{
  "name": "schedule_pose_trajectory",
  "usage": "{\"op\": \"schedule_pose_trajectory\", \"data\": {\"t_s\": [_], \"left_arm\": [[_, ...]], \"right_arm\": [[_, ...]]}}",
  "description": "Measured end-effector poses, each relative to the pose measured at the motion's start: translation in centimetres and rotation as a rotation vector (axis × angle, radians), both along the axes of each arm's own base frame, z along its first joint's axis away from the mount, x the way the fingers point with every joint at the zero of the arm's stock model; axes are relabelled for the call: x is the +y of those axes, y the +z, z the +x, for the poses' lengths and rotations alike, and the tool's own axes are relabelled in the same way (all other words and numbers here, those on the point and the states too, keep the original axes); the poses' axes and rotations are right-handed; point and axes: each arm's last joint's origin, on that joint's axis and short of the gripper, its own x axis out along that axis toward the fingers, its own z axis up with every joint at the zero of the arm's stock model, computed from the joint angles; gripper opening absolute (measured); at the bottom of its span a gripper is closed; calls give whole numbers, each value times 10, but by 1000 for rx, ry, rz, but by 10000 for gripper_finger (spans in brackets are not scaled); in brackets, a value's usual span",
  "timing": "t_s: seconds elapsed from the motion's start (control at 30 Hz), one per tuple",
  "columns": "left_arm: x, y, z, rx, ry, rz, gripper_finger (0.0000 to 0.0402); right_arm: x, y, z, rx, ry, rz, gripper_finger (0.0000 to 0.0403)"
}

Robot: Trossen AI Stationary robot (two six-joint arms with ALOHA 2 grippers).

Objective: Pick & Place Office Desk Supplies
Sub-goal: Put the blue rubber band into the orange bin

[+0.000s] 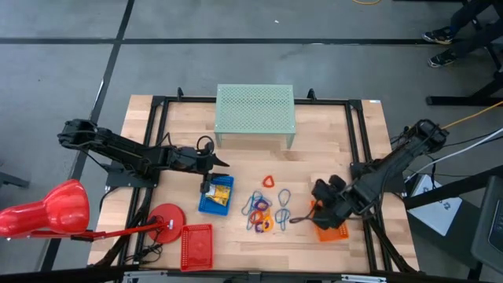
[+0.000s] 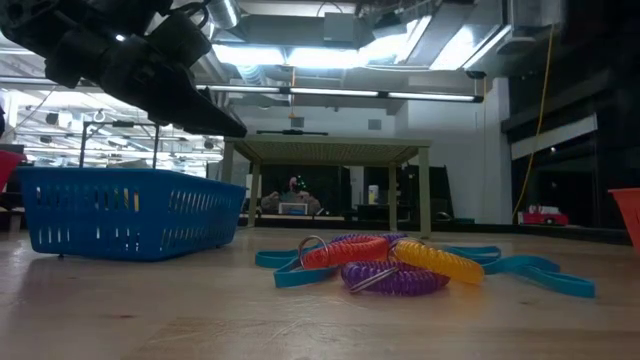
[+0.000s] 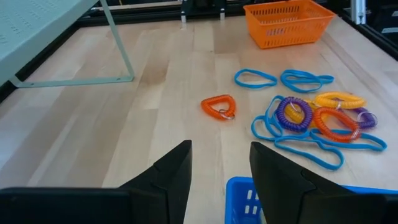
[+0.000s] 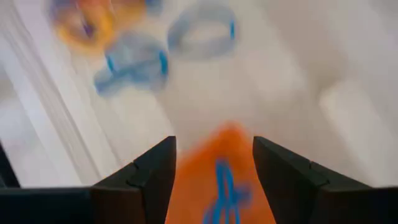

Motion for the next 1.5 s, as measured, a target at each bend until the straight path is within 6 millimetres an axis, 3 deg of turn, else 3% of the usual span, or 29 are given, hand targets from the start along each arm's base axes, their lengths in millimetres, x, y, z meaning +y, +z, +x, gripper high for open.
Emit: {"op": "schedule_pose_trajectory", "data": {"t_s": [0.1,0.27,0.4,0.67,1.1,1.23,1.43,1.5], "left_arm": [[0,0,0,0,0,-3,159],[0,0,0,-4,0,-1,159],[0,1,0,-10,-1,0,159],[0,2,1,-26,-12,0,159],[0,2,1,-22,-12,4,159],[0,2,1,-21,-12,4,159],[0,2,1,-22,-12,4,159],[0,2,1,-22,-12,4,159]], "right_arm": [[-10,13,18,-122,-55,-40,215],[-26,9,53,-177,11,-49,206],[-42,-10,70,-85,35,-94,195],[-62,-67,91,131,54,-68,193],[-58,-97,106,167,57,9,191],[-59,-98,106,169,39,-18,152],[-59,-97,105,173,64,-27,24],[-59,-97,105,175,75,-25,11]]}}
